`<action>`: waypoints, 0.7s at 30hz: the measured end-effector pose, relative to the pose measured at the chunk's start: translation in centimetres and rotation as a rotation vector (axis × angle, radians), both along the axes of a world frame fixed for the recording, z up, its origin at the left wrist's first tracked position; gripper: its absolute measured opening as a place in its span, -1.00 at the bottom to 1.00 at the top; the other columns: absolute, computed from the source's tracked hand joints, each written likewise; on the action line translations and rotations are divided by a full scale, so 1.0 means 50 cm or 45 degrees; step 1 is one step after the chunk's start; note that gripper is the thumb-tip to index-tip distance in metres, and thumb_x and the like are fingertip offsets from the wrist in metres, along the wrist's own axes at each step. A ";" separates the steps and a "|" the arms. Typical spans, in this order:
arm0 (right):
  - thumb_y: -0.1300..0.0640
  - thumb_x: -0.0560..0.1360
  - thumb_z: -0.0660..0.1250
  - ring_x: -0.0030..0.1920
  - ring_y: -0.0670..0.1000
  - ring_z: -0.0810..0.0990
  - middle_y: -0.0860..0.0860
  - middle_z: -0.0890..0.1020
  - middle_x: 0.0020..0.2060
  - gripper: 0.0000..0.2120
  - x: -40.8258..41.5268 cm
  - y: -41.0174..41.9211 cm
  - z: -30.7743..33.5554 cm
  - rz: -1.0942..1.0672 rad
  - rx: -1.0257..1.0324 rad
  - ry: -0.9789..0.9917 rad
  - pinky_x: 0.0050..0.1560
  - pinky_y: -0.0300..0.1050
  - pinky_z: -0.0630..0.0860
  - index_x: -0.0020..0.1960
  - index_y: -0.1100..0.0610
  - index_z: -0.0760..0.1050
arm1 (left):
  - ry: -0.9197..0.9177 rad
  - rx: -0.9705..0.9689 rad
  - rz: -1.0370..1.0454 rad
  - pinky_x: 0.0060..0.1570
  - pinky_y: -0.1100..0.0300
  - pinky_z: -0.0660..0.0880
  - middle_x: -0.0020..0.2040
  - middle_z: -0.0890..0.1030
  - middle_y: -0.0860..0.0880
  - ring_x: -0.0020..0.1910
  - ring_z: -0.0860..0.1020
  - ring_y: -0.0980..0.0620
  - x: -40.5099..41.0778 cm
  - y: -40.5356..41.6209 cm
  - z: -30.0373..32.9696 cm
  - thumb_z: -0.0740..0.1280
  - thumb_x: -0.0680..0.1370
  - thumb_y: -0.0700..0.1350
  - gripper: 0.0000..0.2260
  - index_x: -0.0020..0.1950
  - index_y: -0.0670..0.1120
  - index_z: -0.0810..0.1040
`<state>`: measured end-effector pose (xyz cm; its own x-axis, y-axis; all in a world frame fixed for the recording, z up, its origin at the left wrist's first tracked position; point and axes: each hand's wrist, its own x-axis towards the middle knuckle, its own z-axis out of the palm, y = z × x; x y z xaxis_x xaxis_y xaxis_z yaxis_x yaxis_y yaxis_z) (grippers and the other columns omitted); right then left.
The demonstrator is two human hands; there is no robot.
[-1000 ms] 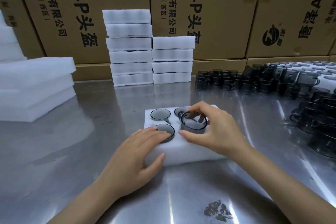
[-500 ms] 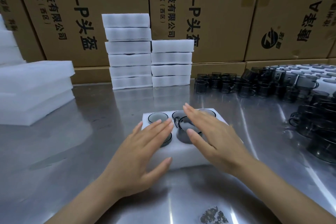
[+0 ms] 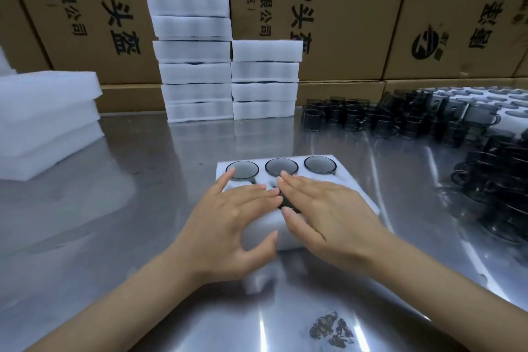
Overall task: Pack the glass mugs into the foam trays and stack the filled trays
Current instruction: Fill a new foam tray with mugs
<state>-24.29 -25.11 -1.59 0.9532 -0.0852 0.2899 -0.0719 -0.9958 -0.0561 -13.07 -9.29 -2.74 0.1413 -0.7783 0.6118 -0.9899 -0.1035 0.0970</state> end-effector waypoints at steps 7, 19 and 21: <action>-0.26 0.47 -0.13 0.42 -0.26 0.22 -0.21 0.31 0.43 -0.40 0.009 -0.007 0.007 -0.012 0.246 -0.094 0.36 -0.28 0.22 0.42 -0.13 0.33 | 0.134 -0.036 0.037 0.34 -0.06 0.26 0.17 0.61 0.13 0.17 0.56 0.12 -0.010 0.003 -0.005 0.20 0.43 0.07 -0.61 0.17 -0.01 0.62; -0.01 0.56 0.18 0.46 0.10 0.17 0.10 0.35 0.42 -0.57 -0.051 -0.192 0.010 -0.992 0.299 -0.573 0.44 0.08 0.09 0.38 0.14 0.38 | 0.202 -0.079 0.034 0.22 0.15 0.38 0.19 0.58 0.14 0.21 0.53 0.16 -0.009 0.003 -0.010 0.20 0.48 0.07 -0.63 0.17 -0.02 0.62; -0.06 0.55 0.18 0.50 0.21 -0.03 0.19 0.13 0.50 -0.49 -0.069 -0.228 0.005 -1.310 0.324 -0.271 0.45 0.22 -0.10 0.42 0.16 0.30 | 0.210 -0.079 0.026 0.23 0.18 0.37 0.20 0.58 0.16 0.21 0.51 0.18 -0.008 0.003 -0.008 0.20 0.48 0.08 -0.63 0.17 -0.01 0.62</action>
